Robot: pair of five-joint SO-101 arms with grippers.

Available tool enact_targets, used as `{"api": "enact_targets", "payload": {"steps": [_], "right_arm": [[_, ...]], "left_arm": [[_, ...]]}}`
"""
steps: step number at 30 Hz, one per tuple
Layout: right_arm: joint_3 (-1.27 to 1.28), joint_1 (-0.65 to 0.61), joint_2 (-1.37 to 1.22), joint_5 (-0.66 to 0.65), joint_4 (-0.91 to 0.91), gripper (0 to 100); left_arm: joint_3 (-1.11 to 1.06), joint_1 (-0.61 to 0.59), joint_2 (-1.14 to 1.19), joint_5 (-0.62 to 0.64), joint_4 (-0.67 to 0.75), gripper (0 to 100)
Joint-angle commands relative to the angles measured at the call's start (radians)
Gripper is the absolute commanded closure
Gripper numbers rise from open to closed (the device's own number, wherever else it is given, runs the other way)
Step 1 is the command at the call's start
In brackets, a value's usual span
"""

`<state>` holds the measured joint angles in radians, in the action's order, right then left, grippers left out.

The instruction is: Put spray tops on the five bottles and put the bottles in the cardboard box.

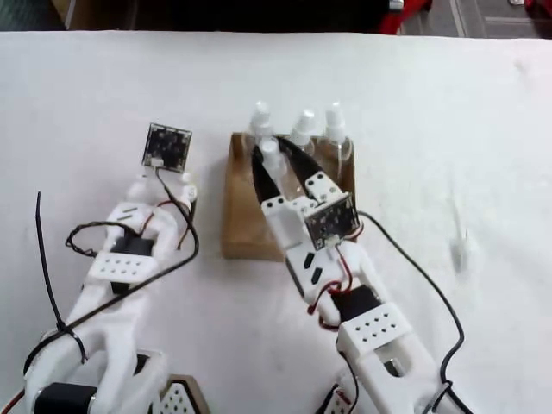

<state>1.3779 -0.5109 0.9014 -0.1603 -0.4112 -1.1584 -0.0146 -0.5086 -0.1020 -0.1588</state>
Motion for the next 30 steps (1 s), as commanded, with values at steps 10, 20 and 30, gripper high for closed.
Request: {"api": "enact_targets", "payload": {"steps": [10, 20, 30], "right_arm": [[0.055, 0.005, 0.007, 0.008, -0.031, 98.2], [0.078, 0.005, -0.001, 0.009, -0.031, 98.2], [0.074, 0.054, -0.001, 0.172, -0.031, 98.2]], "left_arm": [[0.014, 0.002, -0.001, -0.008, 0.021, 98], [0.014, 0.002, -0.001, -0.008, 0.021, 98], [0.014, 0.002, -0.001, -0.008, 0.021, 98]]}}
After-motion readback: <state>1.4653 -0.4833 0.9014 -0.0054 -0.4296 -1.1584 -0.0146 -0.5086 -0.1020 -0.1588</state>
